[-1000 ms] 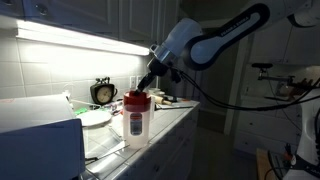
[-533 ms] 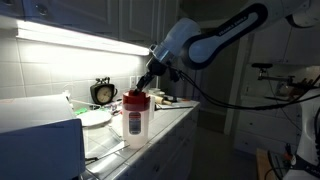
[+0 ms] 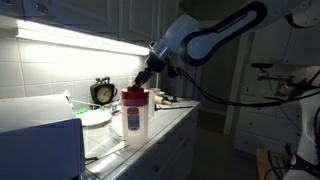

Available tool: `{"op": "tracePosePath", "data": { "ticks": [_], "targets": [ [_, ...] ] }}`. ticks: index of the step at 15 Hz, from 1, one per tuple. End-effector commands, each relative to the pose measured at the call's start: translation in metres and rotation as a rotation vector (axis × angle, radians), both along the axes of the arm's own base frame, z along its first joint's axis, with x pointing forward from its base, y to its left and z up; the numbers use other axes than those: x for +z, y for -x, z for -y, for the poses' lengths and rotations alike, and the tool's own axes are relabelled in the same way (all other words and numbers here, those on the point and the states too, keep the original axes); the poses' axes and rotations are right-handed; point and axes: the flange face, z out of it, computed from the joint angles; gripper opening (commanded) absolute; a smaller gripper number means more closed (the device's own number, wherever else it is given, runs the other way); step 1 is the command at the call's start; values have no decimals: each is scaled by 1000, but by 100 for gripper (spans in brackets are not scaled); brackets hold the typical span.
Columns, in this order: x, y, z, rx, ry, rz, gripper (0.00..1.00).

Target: Remove the lid from the jug

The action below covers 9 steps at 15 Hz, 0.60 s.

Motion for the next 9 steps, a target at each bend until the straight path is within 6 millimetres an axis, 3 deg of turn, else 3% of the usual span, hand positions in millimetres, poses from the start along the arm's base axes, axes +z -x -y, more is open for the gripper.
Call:
{"op": "tracePosePath", "data": {
  "ticks": [1,6,9],
  "targets": [
    [9,-1,-8,84,45,37,8],
    [6,-1,-11,197,121,71,8],
    [12,-7,-1,94,56,53,8]
  ]
}}
